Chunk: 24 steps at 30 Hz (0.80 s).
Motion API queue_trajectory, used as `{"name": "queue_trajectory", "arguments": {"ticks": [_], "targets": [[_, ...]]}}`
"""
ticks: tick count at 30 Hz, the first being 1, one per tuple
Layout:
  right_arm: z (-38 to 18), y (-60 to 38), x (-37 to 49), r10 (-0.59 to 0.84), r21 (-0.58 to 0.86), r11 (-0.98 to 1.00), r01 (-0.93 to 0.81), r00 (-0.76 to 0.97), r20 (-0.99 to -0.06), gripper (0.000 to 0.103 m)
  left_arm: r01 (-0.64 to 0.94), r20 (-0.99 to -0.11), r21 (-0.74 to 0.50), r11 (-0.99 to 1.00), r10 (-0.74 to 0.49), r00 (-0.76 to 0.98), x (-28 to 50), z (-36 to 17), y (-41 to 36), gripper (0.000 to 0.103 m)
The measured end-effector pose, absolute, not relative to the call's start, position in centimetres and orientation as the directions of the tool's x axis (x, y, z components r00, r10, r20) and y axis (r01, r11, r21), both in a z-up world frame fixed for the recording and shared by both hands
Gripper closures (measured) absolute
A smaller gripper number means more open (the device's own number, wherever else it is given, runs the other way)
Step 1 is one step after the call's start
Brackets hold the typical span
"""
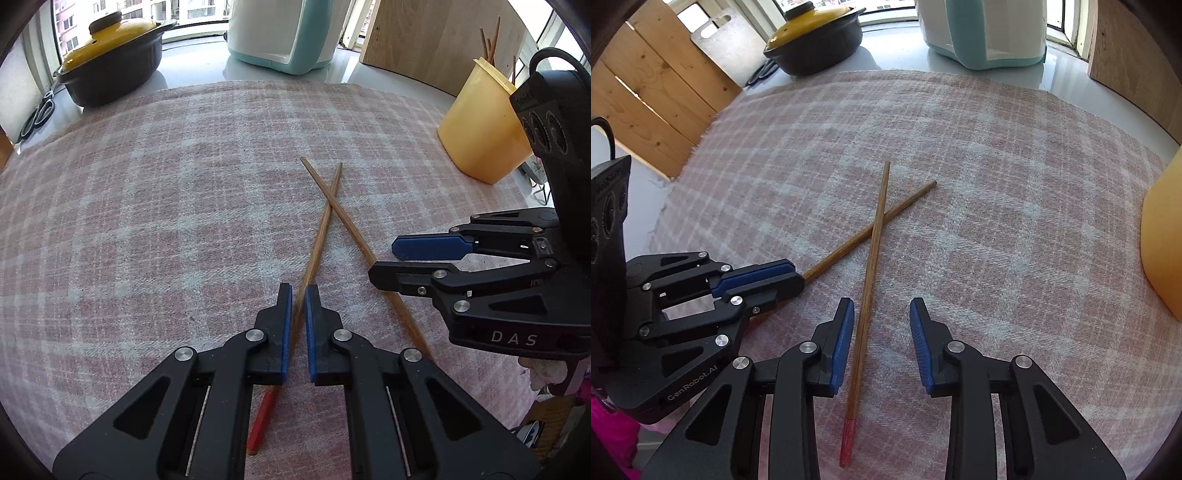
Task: Organize utensils
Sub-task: 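Close the left tool on one chopstick while the right tool grasps the other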
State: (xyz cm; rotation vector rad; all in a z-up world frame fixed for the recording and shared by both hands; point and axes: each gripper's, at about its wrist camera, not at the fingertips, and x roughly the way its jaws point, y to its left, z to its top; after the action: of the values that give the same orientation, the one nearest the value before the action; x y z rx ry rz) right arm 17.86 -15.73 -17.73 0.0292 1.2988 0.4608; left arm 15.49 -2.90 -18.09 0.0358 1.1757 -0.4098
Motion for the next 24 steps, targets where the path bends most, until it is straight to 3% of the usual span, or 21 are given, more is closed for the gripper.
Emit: {"name": "queue_trajectory", "arguments": {"ticks": [3, 6, 12, 14, 19, 21, 22, 24], "targets": [[-17.7, -14.7, 18.3, 0.312, 0.234, 0.91, -0.343, 0.194, -0.93, 0.075, 0.337, -0.901, -0.18, 0.924, -0.292, 0.32, 15.4, -18.1, -2.8, 0.098], [-17.8, -14.0, 18.5, 0.227, 0.137, 0.919, -0.37, 0.214, -0.95, 0.093, 0.351, -0.904, -0.173, 0.92, -0.29, 0.313, 15.6, -18.2, -3.1, 0.097], [-17.9, -14.6, 18.7, 0.218, 0.131, 0.917, -0.377, 0.199, -0.955, 0.096, 0.382, -0.92, -0.131, 0.915, -0.256, 0.297, 16.4, -18.7, -4.4, 0.088], [-17.9, -15.1, 18.6, 0.222, 0.138, 0.92, -0.366, 0.197, -0.955, 0.096, 0.404, -0.925, -0.113, 0.908, -0.245, 0.292, 16.6, -18.7, -5.1, 0.081], [-17.8, -16.9, 18.6, 0.246, 0.175, 0.929, -0.325, 0.192, -0.95, 0.098, 0.46, -0.925, -0.045, 0.887, -0.211, 0.317, 17.6, -19.1, -6.8, 0.08], [-17.7, -17.4, 18.5, 0.251, 0.184, 0.934, -0.308, 0.197, -0.948, 0.098, 0.468, -0.925, -0.042, 0.883, -0.211, 0.316, 18.0, -19.1, -6.9, 0.086], [-17.7, -17.7, 18.4, 0.252, 0.185, 0.936, -0.299, 0.201, -0.947, 0.098, 0.464, -0.926, -0.047, 0.885, -0.213, 0.312, 18.3, -19.1, -6.8, 0.094], [-17.6, -18.2, 18.3, 0.259, 0.196, 0.939, -0.282, 0.208, -0.943, 0.098, 0.446, -0.928, -0.073, 0.892, -0.225, 0.298, 18.8, -19.1, -6.5, 0.098]]}}
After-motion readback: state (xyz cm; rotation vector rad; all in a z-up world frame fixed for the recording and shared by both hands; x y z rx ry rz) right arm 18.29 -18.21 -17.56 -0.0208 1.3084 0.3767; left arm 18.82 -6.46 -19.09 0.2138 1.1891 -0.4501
